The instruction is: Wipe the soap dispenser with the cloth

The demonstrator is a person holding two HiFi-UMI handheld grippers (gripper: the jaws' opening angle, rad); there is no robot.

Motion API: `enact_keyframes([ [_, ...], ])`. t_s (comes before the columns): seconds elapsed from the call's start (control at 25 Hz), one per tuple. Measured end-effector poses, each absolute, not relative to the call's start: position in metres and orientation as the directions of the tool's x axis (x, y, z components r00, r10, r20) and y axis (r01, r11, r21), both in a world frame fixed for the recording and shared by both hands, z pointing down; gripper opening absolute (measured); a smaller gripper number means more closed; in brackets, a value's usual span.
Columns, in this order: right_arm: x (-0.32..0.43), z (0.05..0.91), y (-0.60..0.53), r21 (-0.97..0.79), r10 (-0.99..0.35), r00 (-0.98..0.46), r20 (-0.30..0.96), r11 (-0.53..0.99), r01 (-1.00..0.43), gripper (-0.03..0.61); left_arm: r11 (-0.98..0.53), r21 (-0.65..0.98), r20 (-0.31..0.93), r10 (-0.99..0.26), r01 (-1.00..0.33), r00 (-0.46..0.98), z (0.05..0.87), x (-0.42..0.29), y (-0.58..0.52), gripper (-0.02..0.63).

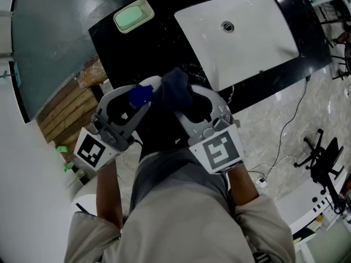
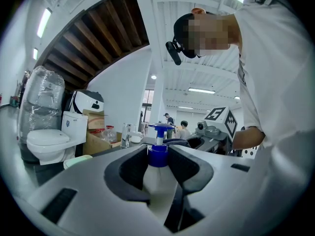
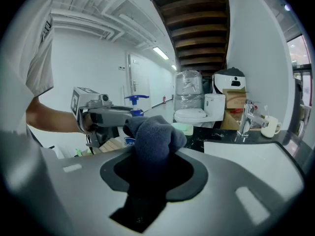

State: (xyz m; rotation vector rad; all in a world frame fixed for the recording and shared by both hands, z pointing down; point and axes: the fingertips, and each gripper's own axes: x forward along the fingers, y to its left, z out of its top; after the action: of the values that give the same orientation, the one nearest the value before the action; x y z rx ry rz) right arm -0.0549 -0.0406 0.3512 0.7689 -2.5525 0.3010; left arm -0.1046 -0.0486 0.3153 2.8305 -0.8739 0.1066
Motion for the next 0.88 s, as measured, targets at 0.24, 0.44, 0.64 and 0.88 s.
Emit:
enact_keyframes([
  [0.24, -0.056, 0.358, -0.037, -0.078, -0.454, -0.743, 0.493, 0.827, -0.557, 0.123, -0.807, 0.15, 0.118, -0.558, -0.571, 0.821, 0.314, -0.105, -0.049, 0.129],
  [0.44, -0.055, 0.37, -0.033, -0.072, -0.446, -0.728, 0.52, 0.827, -0.558, 0.123, -0.802, 0.156, 0.115, -0.565, -0.576, 0.817, 0.314, -0.106, -0.051, 0.129],
  [0.64, -0.056, 0.378, -0.03, -0.058, -0.436, -0.72, 0.54, 0.834, -0.549, 0.123, -0.801, 0.155, 0.114, -0.567, -0.578, 0.816, 0.314, -0.106, -0.051, 0.129],
  [0.88, -0.059, 0.39, -0.026, -0.058, -0.417, -0.707, 0.571, 0.839, -0.541, 0.123, -0.8, 0.156, 0.111, -0.568, -0.579, 0.815, 0.314, -0.106, -0.051, 0.129],
])
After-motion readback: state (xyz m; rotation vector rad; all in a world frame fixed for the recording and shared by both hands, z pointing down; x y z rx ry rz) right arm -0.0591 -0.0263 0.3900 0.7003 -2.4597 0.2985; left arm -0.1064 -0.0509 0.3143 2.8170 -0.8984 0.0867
